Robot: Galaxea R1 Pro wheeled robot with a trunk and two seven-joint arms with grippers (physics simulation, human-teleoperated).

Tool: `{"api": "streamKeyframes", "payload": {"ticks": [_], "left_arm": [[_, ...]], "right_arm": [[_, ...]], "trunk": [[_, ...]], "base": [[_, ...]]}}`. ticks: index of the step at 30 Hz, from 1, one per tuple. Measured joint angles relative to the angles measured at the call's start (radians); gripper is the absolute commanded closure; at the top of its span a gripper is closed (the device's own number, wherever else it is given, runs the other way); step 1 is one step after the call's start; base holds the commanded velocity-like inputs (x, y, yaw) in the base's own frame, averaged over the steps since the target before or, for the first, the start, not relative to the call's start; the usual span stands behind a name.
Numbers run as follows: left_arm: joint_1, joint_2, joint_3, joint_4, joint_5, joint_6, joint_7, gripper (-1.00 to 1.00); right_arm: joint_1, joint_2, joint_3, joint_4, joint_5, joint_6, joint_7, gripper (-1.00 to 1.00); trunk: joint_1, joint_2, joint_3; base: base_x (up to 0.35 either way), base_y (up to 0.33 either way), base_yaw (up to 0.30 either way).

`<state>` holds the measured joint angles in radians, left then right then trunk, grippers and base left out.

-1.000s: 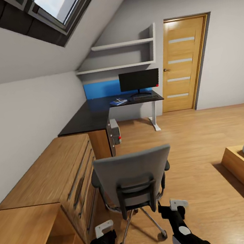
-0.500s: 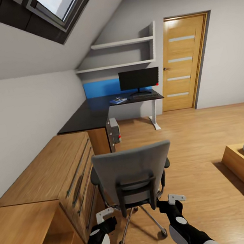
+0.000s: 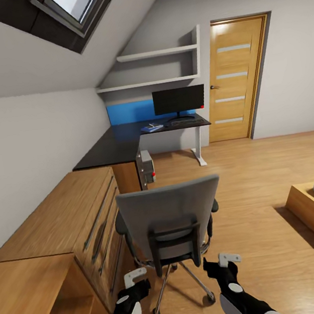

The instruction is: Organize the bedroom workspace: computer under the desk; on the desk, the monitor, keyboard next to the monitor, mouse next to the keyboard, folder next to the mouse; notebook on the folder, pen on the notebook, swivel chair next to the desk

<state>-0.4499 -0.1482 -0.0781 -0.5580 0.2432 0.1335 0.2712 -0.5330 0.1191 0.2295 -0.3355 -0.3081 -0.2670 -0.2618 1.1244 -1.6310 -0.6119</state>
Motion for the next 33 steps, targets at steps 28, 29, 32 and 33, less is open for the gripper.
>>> {"api": "streamKeyframes", "payload": {"ticks": [28,29,32,33], "left_arm": [[0.081,-0.001,-0.011,-0.246,-0.075,0.119,0.01,-1.0],[0.081,-0.001,-0.011,-0.245,-0.076,0.118,0.011,-1.0],[0.081,-0.001,-0.011,-0.243,-0.075,0.118,0.012,-1.0],[0.081,-0.001,-0.011,-0.243,-0.075,0.118,0.012,-1.0]], "right_arm": [[0.015,0.006,0.014,-0.016,0.153,-0.143,-0.007,-1.0],[0.015,0.006,0.013,-0.017,0.153,-0.143,-0.007,-1.0],[0.015,0.005,0.012,-0.019,0.153,-0.143,-0.006,-1.0],[0.015,0.005,0.011,-0.019,0.153,-0.143,-0.006,-1.0]], "trunk": [[0.107,-0.196,-0.088],[0.111,-0.203,-0.091],[0.123,-0.224,-0.1],[0.127,-0.231,-0.104]], "base": [[0.0,0.0,0.0],[0.0,0.0,0.0],[0.0,0.0,0.0],[0.0,0.0,0.0]]}}
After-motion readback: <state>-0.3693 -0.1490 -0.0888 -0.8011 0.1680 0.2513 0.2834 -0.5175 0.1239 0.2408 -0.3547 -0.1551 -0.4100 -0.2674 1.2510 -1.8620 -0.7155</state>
